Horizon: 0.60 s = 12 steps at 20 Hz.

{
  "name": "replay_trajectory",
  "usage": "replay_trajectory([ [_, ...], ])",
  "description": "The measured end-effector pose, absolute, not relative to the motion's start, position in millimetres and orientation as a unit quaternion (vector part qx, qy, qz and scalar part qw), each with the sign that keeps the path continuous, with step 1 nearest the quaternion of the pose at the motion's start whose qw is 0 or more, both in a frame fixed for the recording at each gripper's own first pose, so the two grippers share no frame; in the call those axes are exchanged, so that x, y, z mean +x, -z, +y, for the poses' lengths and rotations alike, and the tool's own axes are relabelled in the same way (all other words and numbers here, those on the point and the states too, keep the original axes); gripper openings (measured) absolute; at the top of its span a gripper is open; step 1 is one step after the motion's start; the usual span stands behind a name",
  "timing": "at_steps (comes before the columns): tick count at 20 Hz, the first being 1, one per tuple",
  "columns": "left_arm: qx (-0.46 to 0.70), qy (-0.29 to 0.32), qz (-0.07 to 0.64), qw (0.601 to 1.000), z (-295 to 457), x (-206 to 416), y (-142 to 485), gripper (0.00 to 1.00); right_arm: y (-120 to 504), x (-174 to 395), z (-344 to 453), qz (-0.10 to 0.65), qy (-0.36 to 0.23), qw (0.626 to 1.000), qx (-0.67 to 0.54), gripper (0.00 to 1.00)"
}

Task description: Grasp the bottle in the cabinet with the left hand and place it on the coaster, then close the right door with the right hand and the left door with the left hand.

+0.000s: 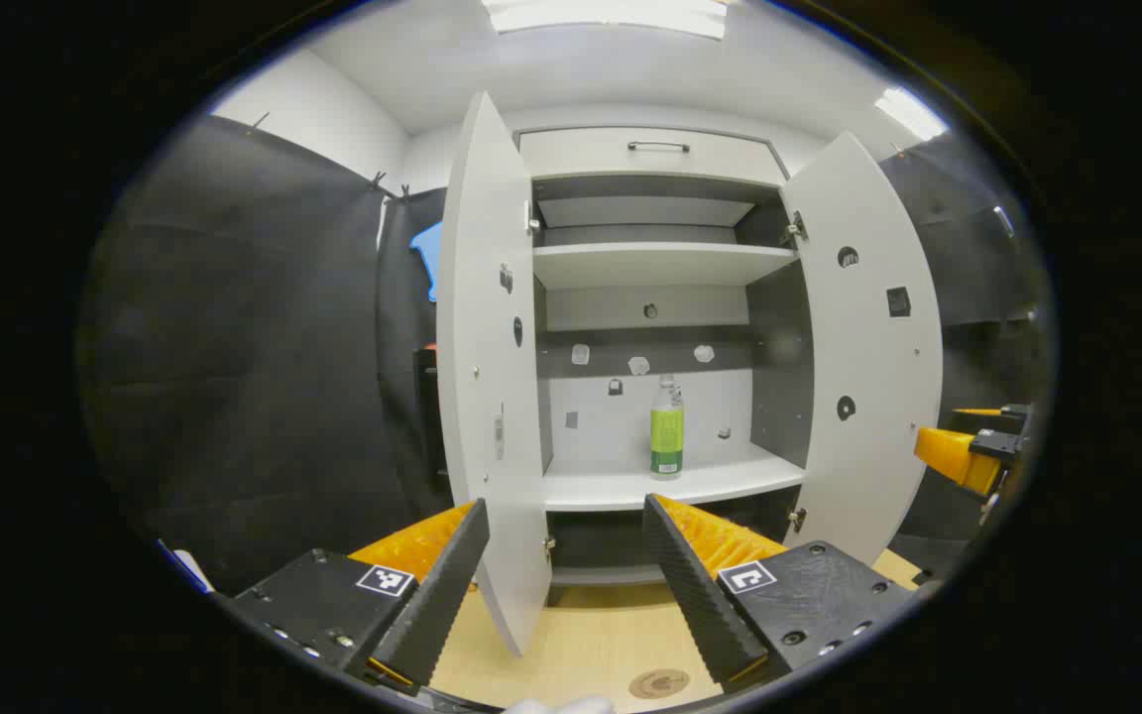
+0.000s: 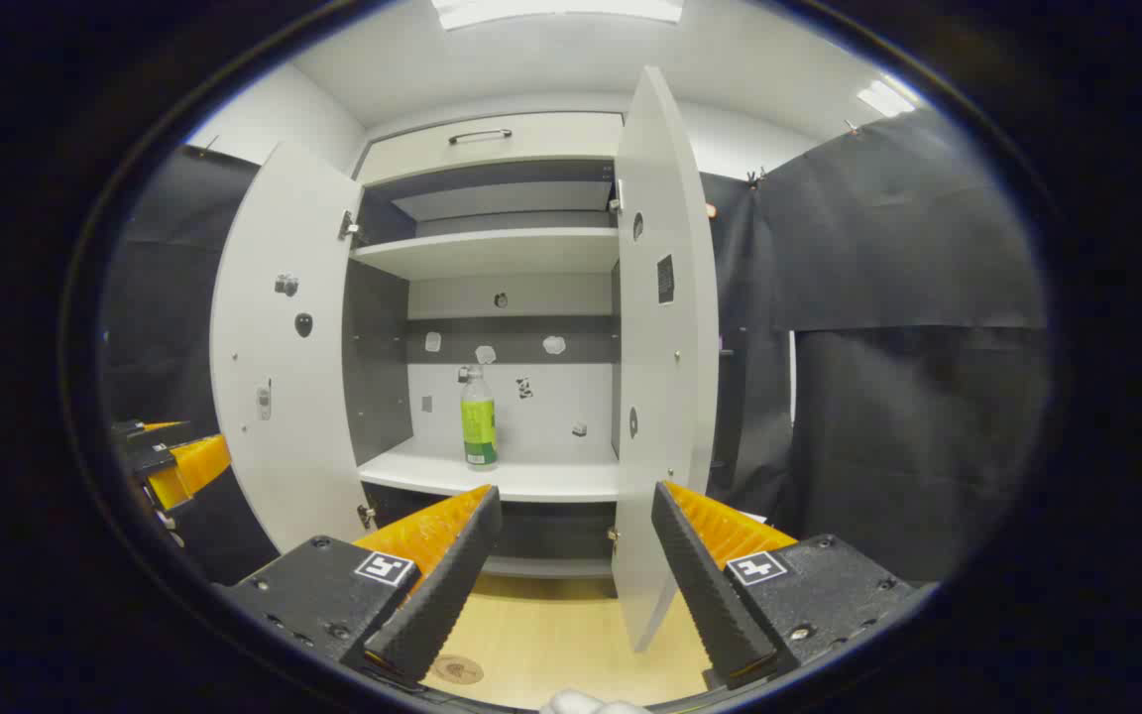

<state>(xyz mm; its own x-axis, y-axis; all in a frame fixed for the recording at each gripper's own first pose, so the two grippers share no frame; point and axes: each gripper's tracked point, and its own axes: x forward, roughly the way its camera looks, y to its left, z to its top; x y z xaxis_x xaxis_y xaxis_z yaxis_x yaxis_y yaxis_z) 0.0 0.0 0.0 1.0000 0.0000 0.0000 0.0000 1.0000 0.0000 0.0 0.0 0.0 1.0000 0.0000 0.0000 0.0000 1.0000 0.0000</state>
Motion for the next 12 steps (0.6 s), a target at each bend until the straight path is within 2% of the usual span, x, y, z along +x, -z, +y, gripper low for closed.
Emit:
replay_trajectory([
  [5, 0.005, 0.004, 0.002, 1.0, -1.1, 4.8, 1.5, 0.99, 3.8, 4.3, 6.6, 0.005, -0.003, 1.0, -0.002, 1.0],
  [6, 0.006, 0.004, 0.002, 1.0, -1.1, 6.6, 2.6, 0.95, 4.3, 5.5, 8.2, 0.005, -0.004, 1.0, -0.003, 1.0],
  [7, 0.006, 0.004, 0.004, 1.0, -1.3, 8.3, 2.9, 0.99, 4.6, 6.0, 9.0, 0.006, -0.005, 1.0, -0.004, 1.0],
  [8, 0.006, 0.005, 0.003, 1.0, -1.6, 10.4, 3.1, 0.92, 5.9, 6.7, 9.6, 0.006, -0.007, 1.0, -0.004, 1.0],
  [9, 0.006, 0.004, 0.003, 1.0, -1.5, 11.7, 2.8, 0.98, 5.5, 8.1, 11.0, 0.008, -0.008, 1.0, -0.005, 0.99],
  [12, 0.007, 0.006, 0.001, 1.0, -3.9, 18.1, 2.0, 0.95, 6.2, 13.9, 14.1, 0.008, -0.012, 1.0, -0.004, 1.0],
])
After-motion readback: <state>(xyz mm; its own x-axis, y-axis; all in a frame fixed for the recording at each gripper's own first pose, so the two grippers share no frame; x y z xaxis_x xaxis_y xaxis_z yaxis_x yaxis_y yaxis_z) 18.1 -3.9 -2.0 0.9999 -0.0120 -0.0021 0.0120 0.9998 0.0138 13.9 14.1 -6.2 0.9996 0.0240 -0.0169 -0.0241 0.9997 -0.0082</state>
